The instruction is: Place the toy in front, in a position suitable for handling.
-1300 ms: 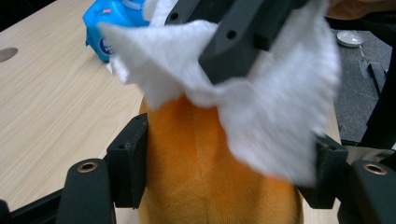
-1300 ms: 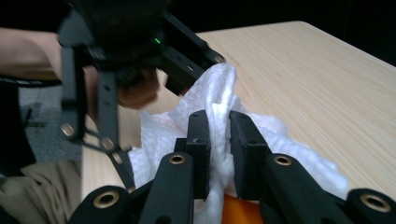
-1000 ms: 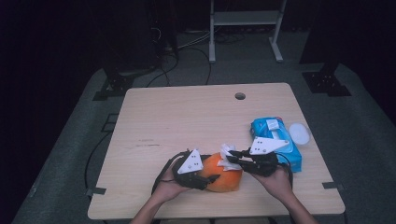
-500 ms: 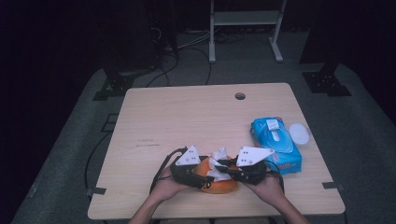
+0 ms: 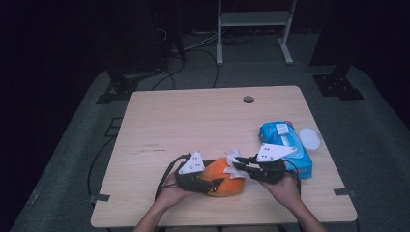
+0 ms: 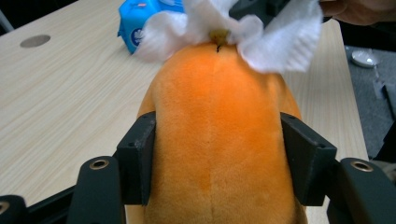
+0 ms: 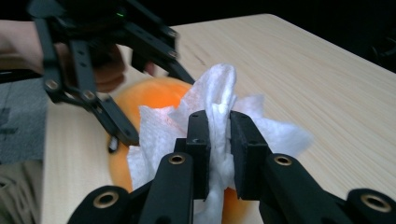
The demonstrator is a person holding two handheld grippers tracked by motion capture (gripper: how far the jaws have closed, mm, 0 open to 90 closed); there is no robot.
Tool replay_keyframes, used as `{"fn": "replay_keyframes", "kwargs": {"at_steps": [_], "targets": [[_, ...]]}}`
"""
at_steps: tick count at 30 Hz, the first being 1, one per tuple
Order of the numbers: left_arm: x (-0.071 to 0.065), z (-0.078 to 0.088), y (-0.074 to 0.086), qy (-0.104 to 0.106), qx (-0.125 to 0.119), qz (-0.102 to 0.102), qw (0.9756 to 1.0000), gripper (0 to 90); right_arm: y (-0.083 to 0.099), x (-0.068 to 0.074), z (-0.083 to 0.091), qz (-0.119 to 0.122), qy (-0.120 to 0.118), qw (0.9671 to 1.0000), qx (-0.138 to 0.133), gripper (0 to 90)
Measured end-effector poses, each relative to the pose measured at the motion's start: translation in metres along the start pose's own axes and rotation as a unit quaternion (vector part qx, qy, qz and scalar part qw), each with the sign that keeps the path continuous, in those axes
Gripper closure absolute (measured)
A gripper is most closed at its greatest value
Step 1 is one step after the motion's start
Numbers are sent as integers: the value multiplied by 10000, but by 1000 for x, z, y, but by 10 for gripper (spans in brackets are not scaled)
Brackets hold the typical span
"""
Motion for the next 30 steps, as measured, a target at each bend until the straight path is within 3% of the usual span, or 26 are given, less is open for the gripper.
{"fn": "replay_keyframes", "kwargs": {"at_steps": [1,3,12,18,20,25,27,30], "targets": [[-1,1,1,5,29,-63,10000,353,-4,8,-4,166,-46,9998,-13,779],[0,4,4,50,32,-19,10000,353,-5,10,-5,179,-95,9998,-29,779],[4,6,8,159,39,129,9998,346,8,-5,0,-74,-17,9999,66,779],[4,7,10,164,34,156,9997,343,-4,13,-5,202,-142,9997,-12,779],[5,7,10,175,25,160,9997,342,-2,9,-4,129,-136,9998,2,779],[8,7,12,226,25,264,9994,341,9,-8,4,-326,-79,9994,-42,780],[8,6,12,215,0,285,9994,339,6,-7,4,-284,-45,9996,-75,780],[8,6,12,212,-3,304,9993,338,0,3,-1,-169,-193,9996,-151,780]]}}
Point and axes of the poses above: each handheld gripper's, and its own axes: z roughly backward along the jaws, y roughly out of its underside, x roughly to its left, the point moved 9 cm from there along -z, roughly forward along the jaws, and after that the axes turned 4 degrees about z, right-handed, at the moved point
